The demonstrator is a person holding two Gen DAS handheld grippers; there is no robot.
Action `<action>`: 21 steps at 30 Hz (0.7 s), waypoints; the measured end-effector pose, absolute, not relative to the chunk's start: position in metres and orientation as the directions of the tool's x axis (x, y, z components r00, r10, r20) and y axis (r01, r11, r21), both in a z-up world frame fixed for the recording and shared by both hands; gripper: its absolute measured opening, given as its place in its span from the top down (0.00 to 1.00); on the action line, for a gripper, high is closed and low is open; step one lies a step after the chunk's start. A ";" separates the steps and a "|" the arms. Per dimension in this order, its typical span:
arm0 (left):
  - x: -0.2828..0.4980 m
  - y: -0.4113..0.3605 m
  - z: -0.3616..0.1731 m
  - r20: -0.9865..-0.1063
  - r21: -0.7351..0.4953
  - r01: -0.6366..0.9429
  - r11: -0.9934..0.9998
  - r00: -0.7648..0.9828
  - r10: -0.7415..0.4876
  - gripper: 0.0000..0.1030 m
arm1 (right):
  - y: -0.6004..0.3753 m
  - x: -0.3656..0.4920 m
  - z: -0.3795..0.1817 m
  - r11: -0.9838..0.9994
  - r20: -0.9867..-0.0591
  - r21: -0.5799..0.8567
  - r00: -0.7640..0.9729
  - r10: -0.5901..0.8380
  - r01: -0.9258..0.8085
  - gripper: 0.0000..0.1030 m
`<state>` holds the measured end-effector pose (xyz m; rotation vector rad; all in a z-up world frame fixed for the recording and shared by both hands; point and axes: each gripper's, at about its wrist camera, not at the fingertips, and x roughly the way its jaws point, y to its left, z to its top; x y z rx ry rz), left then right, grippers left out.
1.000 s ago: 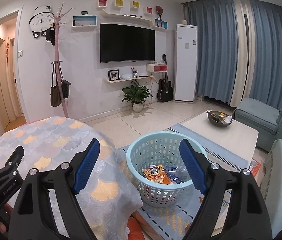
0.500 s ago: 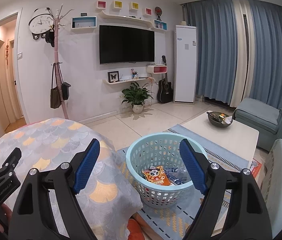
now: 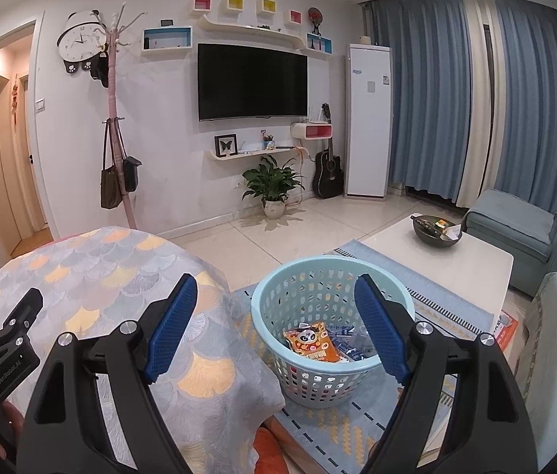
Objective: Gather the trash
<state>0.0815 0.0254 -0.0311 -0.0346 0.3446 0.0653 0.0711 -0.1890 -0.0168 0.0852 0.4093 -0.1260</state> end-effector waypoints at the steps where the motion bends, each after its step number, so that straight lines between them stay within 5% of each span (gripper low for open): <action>1: 0.082 0.024 -0.031 -0.341 -0.024 -0.069 0.997 0.938 0.057 0.07 | -0.190 0.071 -0.017 0.989 -0.403 0.057 0.909 -0.105 0.139 0.25; 21: 0.087 0.029 -0.035 -0.371 -0.043 -0.059 0.997 0.928 0.039 0.07 | -0.188 0.073 -0.020 0.989 -0.416 0.066 0.905 -0.092 0.131 0.25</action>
